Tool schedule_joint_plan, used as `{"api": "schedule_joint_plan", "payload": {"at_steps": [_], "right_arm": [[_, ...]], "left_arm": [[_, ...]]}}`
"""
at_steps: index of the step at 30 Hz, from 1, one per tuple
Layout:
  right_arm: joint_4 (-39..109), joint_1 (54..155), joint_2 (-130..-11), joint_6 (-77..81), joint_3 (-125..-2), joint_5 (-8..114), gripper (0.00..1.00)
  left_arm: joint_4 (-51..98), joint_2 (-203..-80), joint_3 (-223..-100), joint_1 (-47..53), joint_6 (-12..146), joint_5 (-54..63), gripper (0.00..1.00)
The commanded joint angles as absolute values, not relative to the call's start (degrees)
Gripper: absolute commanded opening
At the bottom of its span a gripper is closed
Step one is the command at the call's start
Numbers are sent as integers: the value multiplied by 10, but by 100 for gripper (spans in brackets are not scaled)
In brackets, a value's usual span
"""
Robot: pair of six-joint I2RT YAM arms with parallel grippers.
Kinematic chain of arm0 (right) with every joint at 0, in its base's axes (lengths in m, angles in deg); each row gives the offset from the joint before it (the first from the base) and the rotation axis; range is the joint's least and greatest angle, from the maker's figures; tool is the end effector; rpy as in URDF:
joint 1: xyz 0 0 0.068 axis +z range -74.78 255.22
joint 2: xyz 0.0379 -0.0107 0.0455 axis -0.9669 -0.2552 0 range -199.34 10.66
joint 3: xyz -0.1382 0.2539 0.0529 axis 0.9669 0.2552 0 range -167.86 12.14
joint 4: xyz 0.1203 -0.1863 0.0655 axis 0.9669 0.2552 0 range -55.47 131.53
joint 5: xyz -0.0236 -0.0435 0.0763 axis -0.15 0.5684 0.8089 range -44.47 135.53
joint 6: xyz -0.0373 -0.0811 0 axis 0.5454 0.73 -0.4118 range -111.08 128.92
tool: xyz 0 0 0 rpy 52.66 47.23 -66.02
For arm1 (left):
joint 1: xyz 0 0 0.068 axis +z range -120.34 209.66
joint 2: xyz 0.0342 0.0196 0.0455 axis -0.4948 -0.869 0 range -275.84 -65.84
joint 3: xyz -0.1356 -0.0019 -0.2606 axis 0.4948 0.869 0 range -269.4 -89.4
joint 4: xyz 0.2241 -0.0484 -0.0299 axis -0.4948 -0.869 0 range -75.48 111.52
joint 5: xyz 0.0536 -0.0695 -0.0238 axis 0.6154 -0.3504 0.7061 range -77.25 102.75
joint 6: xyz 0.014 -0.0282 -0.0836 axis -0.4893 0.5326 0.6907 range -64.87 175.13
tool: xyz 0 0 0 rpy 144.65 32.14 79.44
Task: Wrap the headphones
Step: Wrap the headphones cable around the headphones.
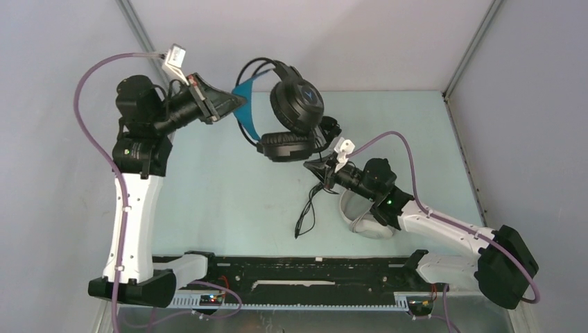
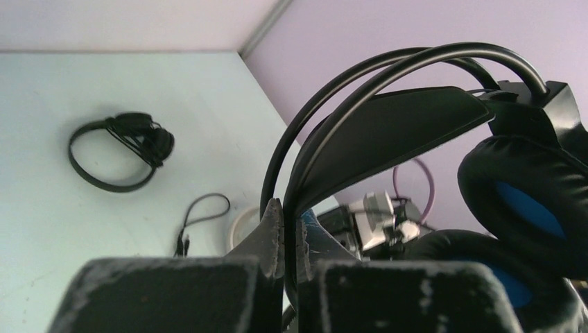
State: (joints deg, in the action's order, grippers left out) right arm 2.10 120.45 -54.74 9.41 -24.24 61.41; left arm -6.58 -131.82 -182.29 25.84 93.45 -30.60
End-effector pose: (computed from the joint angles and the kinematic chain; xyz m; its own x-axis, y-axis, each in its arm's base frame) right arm 0.1721 0.2044 0.3317 0.0494 0.0381 -0.9981 -0.8748 0.4838 -0.0248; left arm 0.1938 -0.0675 0.5213 -0.4709 -0.4206 -0.7755 0.5623 0.5342 -0.6312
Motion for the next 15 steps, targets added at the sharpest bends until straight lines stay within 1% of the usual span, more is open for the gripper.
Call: {"api": "schedule_joint_plan", "payload": {"at_steps": [1,9,15], "right_arm": [[0,1202,-559,109,-300,626,0],[16,1202,-579,120,-343,635,0],[18,1201,-586,122,-353,634,0]], "left_arm": [[-38,-1296,-1792,223,925,-389,0],[-22,-1278,-1716,141,906,-435,0],[-11,-1270,-1690,83,889,-456,0]]}}
